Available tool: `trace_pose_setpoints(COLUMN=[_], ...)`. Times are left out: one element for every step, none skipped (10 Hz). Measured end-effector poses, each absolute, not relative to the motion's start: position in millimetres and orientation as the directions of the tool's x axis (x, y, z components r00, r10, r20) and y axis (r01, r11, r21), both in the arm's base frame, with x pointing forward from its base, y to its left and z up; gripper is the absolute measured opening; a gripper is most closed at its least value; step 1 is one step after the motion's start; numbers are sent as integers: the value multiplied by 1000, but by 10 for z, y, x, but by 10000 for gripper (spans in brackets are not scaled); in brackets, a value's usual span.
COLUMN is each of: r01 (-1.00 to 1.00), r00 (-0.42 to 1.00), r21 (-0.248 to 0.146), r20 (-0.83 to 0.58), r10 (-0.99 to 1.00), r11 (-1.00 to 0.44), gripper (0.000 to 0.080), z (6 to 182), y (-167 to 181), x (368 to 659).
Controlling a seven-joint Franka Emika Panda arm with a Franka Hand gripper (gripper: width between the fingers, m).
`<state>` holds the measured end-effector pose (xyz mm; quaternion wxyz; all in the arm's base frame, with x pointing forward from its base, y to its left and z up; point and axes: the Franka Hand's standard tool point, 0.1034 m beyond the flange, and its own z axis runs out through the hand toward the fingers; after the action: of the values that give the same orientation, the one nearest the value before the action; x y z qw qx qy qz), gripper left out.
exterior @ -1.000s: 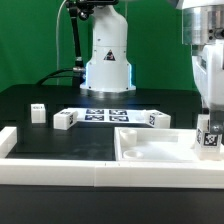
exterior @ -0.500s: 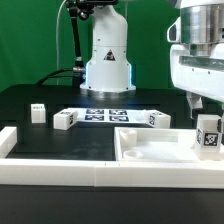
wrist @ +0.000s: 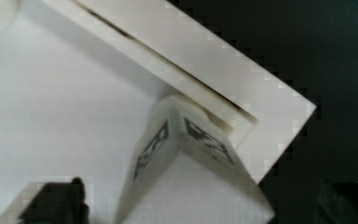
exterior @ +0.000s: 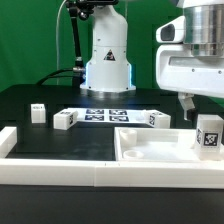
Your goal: Assemble one leg
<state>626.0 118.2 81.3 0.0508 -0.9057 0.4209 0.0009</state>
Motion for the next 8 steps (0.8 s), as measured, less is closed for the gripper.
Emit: trace_pose_setpoints(r01=[-722,-657,-628,-548,-492,-476,-391,-328], r00=[691,753,777,835,870,878,920,943], r21=[-94,-93,-93,-89,-87,-87,-86,-87], r20=[-38,-27,-23,-10,-1,1,10,24], r10=[-722,-658,-629,-550,-493,-478,-393,-331], r11=[-686,-748,-773,-832,-866,-875,-917,-941], gripper=[649,649,649,649,649,649,649,649], z=[815,815,815,814,814,814,814,808], y=[1181,1181,1189,1183,1179,1175,1173,1164], x=[6262,6262,6260,6260,6261,6263,6263,6268])
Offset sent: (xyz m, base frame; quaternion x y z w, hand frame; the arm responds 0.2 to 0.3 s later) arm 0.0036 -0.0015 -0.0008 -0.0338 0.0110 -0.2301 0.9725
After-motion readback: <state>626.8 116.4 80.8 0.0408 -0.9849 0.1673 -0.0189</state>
